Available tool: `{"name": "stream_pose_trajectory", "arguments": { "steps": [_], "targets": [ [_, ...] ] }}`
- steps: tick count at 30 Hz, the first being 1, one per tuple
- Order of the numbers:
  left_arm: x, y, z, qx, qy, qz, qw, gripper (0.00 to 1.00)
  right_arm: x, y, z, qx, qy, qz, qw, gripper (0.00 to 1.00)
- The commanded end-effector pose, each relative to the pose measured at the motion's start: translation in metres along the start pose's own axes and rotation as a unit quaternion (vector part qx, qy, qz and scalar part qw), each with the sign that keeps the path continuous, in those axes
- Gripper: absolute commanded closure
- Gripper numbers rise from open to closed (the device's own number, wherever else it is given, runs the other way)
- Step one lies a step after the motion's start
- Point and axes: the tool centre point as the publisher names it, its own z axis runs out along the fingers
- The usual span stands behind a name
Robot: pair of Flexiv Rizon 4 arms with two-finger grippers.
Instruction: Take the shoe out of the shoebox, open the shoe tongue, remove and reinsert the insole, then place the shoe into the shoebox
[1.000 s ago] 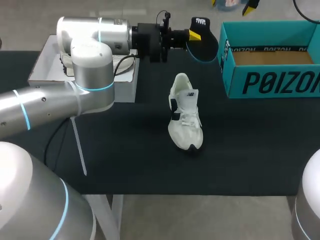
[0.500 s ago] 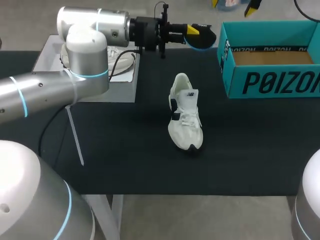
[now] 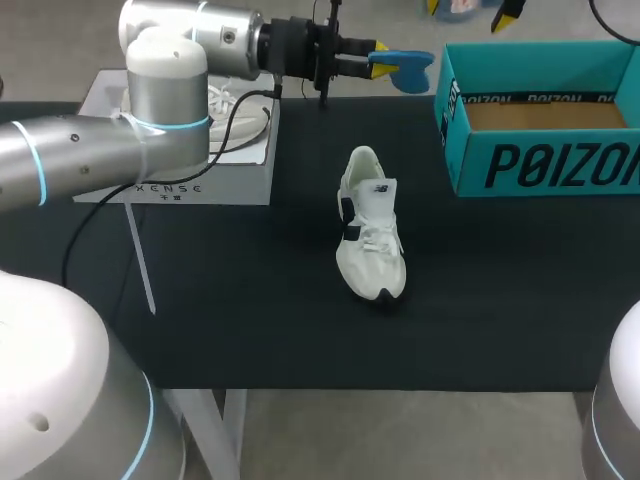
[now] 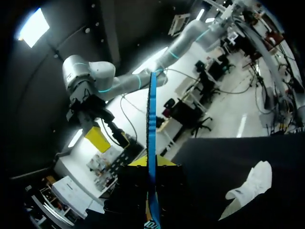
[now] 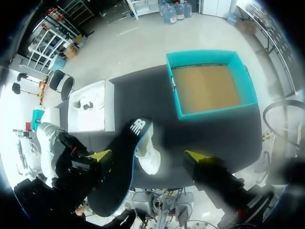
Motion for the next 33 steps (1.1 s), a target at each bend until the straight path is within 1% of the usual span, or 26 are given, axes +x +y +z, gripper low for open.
{"name": "stream_pose_trajectory", "arguments": {
  "steps": [1, 5, 6, 7, 8, 9, 10, 11, 13, 16, 17, 18, 19, 20, 21, 22, 28, 33],
  "targets": [
    [-0.006, 0.009, -0.001, 0.035, 0.021, -0.060, 0.997, 1.00, 0.000, 0.003, 0.001, 0.001, 0.000, -0.001, 1.000, 0.00],
    [-0.006, 0.009, -0.001, 0.035, 0.021, -0.060, 0.997, 1.00, 0.000, 0.004, 0.000, 0.001, 0.002, -0.001, 1.000, 0.00],
    [-0.007, 0.011, 0.000, 0.023, 0.004, -0.080, 0.997, 1.00, 0.000, 0.004, 0.000, 0.001, 0.003, -0.001, 1.000, 0.00],
    [-0.008, 0.010, 0.000, 0.038, 0.004, -0.100, 0.994, 1.00, -0.001, 0.004, 0.000, 0.001, 0.003, -0.001, 1.000, 0.00],
    [-0.009, 0.009, -0.001, 0.023, -0.002, -0.113, 0.993, 1.00, -0.001, 0.005, 0.000, 0.002, 0.010, 0.001, 1.000, 0.00],
    [-0.010, 0.009, -0.001, 0.017, -0.008, -0.114, 0.993, 1.00, -0.003, 0.005, -0.001, 0.002, 0.015, 0.004, 1.000, 0.00],
    [-0.011, 0.008, -0.002, 0.020, -0.004, -0.126, 0.992, 1.00, -0.006, 0.006, 0.000, 0.002, 0.017, 0.006, 1.000, 0.00],
    [-0.011, 0.007, -0.002, 0.014, -0.006, -0.142, 0.990, 1.00, -0.009, 0.007, 0.000, 0.002, 0.017, 0.007, 1.000, 0.00],
    [-0.012, 0.006, -0.005, 0.014, -0.009, -0.157, 0.987, 1.00, -0.014, 0.008, 0.000, 0.002, 0.016, 0.010, 1.000, 0.00],
    [-0.011, 0.004, -0.009, 0.001, -0.018, -0.189, 0.982, 1.00, -0.022, 0.008, 0.000, 0.006, 0.012, 0.008, 1.000, 0.00],
    [-0.011, 0.004, -0.010, -0.013, -0.021, -0.215, 0.976, 1.00, -0.025, 0.008, 0.000, 0.007, 0.009, 0.007, 1.000, 0.00],
    [-0.011, 0.003, -0.011, -0.020, -0.021, -0.251, 0.967, 1.00, -0.028, 0.008, 0.000, 0.008, 0.007, 0.007, 1.000, 0.00],
    [-0.012, 0.003, -0.012, -0.036, -0.021, -0.288, 0.957, 1.00, -0.030, 0.008, 0.000, 0.010, 0.005, 0.007, 1.000, 0.00],
    [-0.011, 0.002, -0.014, -0.034, -0.030, -0.326, 0.944, 1.00, -0.033, 0.009, 0.000, 0.011, 0.001, 0.009, 1.000, 0.00],
    [-0.012, 0.001, -0.015, -0.045, -0.021, -0.364, 0.930, 1.00, -0.034, 0.009, 0.000, 0.012, 0.000, 0.009, 1.000, 0.00],
    [-0.012, 0.001, -0.016, -0.046, -0.017, -0.383, 0.923, 1.00, -0.035, 0.009, 0.000, 0.012, -0.001, 0.010, 1.000, 0.00],
    [-0.012, 0.001, -0.016, -0.046, -0.017, -0.383, 0.923, 1.00, -0.038, 0.008, 0.000, 0.014, -0.006, 0.012, 1.000, 0.00],
    [-0.012, 0.001, -0.016, -0.046, -0.017, -0.383, 0.923, 1.00, -0.035, 0.006, 0.002, 0.017, -0.013, 0.003, 1.000, 0.00]
  ]
}}
